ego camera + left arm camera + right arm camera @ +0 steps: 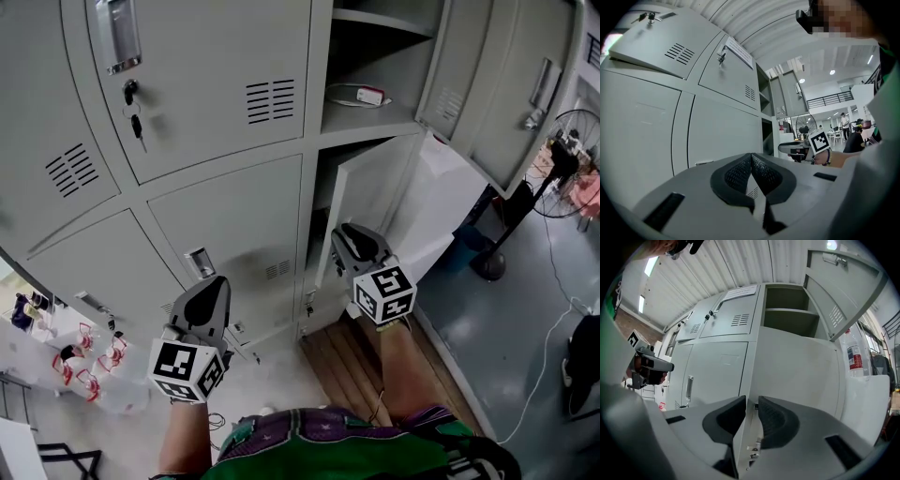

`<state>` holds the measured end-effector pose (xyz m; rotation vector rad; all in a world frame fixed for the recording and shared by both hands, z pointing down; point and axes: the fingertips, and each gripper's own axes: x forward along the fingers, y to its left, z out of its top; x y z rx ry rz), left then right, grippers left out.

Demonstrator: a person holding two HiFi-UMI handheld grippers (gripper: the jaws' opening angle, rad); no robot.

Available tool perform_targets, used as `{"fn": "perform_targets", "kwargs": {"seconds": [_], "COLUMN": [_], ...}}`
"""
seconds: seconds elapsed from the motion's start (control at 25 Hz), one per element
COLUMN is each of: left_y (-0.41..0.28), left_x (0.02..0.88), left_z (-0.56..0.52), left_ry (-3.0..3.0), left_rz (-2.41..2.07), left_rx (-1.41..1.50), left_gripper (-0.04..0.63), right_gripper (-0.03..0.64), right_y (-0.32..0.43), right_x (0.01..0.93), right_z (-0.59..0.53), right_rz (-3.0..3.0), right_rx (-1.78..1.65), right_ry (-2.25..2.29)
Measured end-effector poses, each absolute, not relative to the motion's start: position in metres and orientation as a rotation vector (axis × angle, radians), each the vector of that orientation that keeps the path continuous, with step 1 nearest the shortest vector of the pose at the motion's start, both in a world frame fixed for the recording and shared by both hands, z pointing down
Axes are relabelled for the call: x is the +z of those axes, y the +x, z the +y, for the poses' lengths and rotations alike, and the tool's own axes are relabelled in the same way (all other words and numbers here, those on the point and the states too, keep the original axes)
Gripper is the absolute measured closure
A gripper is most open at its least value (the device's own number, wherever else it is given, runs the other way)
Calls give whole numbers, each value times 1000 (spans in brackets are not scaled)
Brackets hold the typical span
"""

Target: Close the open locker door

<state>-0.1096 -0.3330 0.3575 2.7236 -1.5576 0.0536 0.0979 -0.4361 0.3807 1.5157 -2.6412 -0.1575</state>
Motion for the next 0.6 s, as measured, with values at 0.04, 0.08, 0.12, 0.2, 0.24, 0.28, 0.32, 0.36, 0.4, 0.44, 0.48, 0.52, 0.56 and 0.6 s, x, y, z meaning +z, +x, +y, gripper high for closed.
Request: {"fn": "perform_targets", "kwargs": {"seconds": [0.04,0.08,0.12,0.2,0.24,0.28,0.32,0.36,0.4,0.44,0.48,0.52,0.56,0.6], "left_y": [-111,-112,-114,-118,-119,-120,-120,-121,-121,-121,-121,-122,-123,-123], "left_x": [357,357,356,355,354,354,354,354,354,353,353,353,353,354], "left_z": [-333,-334,-334,-335,-336,-336,-337,-337,-338,-339,-339,-340,-341,-342], "left_ry": [2722,2721,2720,2718,2717,2716,2715,2715,2715,2714,2714,2712,2710,2708], "left_rz": [-1560,-1564,-1569,-1580,-1584,-1586,-1586,-1587,-1589,-1592,-1595,-1599,-1602,-1604], "left_rx": [53,53,52,50,49,50,52,54,55,55,56,58,61,63], "left_gripper": [575,575,575,575,575,575,575,575,575,575,575,575,575,575], "right_gripper": [529,529,529,529,529,531,531,531,531,532,532,535,535,538], "right_y": [97,96,94,91,90,89,88,87,86,84,83,82,81,80], "right_x": [380,380,380,379,379,379,380,380,380,380,379,379,378,378], "right_z": [-438,-440,-443,-448,-450,-451,-453,-455,-457,-459,-462,-465,-467,-470], "right_rz": [-2642,-2644,-2646,-2649,-2649,-2649,-2649,-2650,-2651,-2654,-2659,-2664,-2669,-2673], "right_rx": [-160,-160,-159,-157,-156,-154,-152,-151,-150,-150,-148,-144,-140,-137], "right_ry": [1515,1514,1512,1508,1506,1505,1504,1502,1500,1496,1491,1486,1483,1480]}}
